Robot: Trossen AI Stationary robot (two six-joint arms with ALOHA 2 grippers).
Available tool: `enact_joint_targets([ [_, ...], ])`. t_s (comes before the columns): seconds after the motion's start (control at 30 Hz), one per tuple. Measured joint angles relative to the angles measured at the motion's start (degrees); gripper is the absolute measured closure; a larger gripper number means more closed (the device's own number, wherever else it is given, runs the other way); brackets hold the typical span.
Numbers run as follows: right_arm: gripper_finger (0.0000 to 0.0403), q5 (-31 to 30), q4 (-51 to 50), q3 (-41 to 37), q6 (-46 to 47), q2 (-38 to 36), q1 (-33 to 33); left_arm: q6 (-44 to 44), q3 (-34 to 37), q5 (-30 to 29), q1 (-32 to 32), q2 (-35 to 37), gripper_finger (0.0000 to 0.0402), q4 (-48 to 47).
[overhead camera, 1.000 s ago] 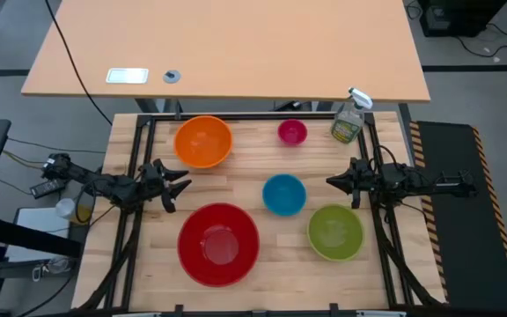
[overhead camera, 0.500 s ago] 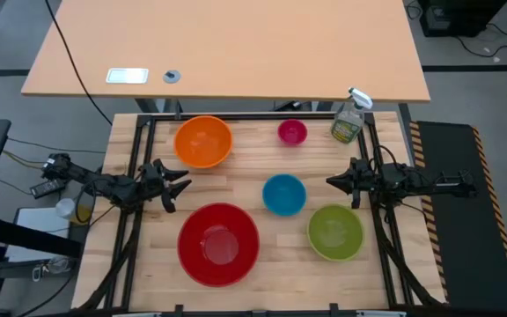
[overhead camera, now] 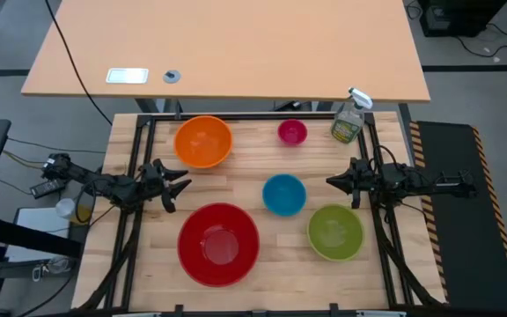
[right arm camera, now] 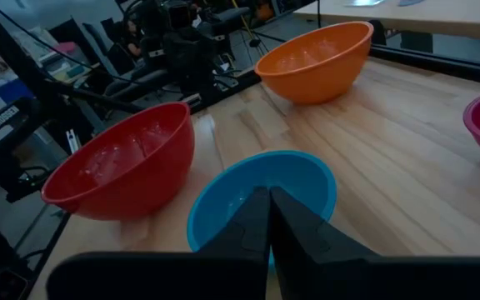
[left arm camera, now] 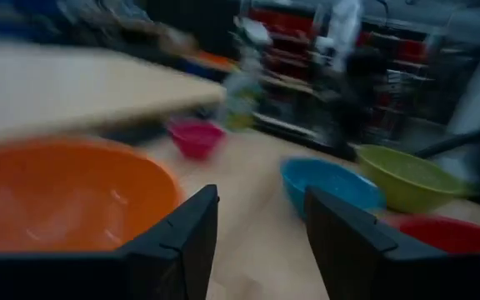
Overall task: Nest bowls inside each other
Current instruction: Stack the large orange bowl on top of the extra large red bowl
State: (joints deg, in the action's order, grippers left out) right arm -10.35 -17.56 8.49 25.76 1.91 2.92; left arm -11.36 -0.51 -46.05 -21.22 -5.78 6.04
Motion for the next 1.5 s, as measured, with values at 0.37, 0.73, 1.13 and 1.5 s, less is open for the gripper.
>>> enact_joint_targets([
  [0.37,0.0386,0.0,0.1,0.0,0.0,0.0,0.0,-4.4,0.0,-8.8,7.8,-0.6,0.0221,13.6],
  [0.73,0.0386,0.0,0.4,0.0,0.0,0.0,0.0,-24.9,0.1,-8.8,10.6,-0.6,0.0221,15.0],
  [1.13,0.0386,-15.0,22.1,0.0,-0.5,0.0,-0.1,-34.4,0.1,-8.6,10.6,-0.6,0.0221,21.3],
  [1.5,0.0386,-26.4,40.0,0.0,-3.5,1.9,-0.2,-38.8,0.1,-7.7,10.6,-0.6,0.0221,21.7],
])
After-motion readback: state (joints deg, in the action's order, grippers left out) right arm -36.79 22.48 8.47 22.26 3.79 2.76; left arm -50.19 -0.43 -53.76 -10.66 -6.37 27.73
